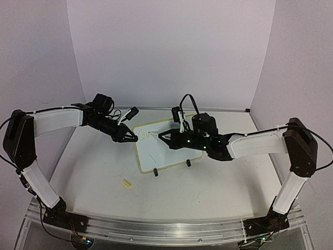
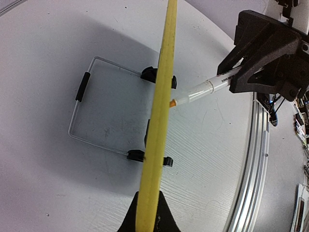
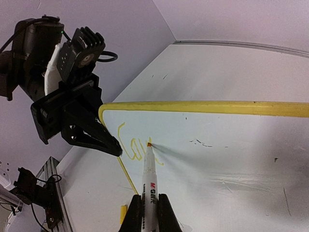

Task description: Write a sentence on the whiteboard

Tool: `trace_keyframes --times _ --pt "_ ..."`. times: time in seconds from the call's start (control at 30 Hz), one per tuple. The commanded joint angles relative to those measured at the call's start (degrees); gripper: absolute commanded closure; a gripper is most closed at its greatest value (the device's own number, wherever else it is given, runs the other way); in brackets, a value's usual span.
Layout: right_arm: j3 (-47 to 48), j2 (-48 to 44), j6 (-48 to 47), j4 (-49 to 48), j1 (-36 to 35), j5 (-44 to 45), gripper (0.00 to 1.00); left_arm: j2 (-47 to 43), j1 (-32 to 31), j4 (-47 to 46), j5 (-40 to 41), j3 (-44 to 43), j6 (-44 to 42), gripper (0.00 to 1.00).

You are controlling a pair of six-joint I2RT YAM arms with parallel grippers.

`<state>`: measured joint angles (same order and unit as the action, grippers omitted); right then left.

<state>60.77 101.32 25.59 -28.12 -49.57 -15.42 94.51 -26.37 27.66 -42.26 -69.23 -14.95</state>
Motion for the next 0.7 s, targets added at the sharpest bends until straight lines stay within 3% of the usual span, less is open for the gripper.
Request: trace_keyframes --times 0.0,0.67 --pt "0.13 -1.26 0.67 -0.38 0.07 5.25 1.0 0.32 -0.06 1.97 6.3 -1.01 -1.49 1.0" --pt "-2.8 -1.39 1.47 0.83 0.05 5.29 1.0 0.27 -0.08 2.11 6.31 -1.08 -1.49 1.0"
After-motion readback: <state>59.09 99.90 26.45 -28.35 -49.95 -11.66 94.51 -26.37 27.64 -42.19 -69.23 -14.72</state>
